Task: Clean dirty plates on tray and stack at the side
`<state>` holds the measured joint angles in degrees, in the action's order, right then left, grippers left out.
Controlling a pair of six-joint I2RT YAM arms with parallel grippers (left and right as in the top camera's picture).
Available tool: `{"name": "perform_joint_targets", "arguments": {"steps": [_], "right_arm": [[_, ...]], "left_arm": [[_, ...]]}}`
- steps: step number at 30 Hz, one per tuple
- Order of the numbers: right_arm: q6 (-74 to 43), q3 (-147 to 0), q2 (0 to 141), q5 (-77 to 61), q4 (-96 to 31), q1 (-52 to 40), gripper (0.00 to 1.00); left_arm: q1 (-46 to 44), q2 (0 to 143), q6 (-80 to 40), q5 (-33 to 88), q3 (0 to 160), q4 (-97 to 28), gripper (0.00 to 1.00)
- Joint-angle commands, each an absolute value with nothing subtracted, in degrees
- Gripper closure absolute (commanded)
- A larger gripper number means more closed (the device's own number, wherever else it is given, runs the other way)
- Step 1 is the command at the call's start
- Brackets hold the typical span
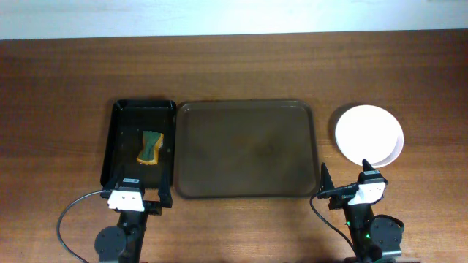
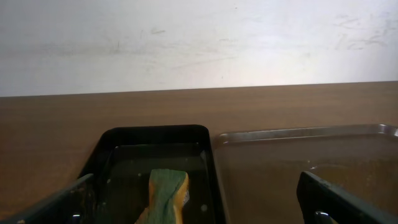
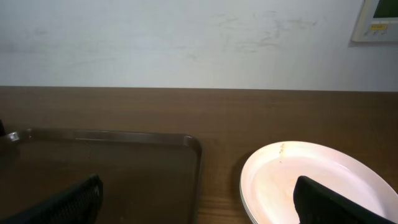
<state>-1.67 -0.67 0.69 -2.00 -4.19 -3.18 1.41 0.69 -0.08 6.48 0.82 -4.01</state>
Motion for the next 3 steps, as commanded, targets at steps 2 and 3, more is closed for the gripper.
{"name": "perform_joint_targets", "arguments": {"steps": [2, 3], "right_arm": [[-1.7, -0.3, 0.2, -2.8, -4.3, -2.9, 0.02], [-1.7, -0.3, 0.2, -2.8, -4.3, -2.9, 0.02]], "left_arm": [[1.2, 0.3, -0.2, 6.6, 0.5, -4.0, 0.0], [1.2, 0.3, -0.2, 6.7, 0.5, -4.0, 0.0]]}}
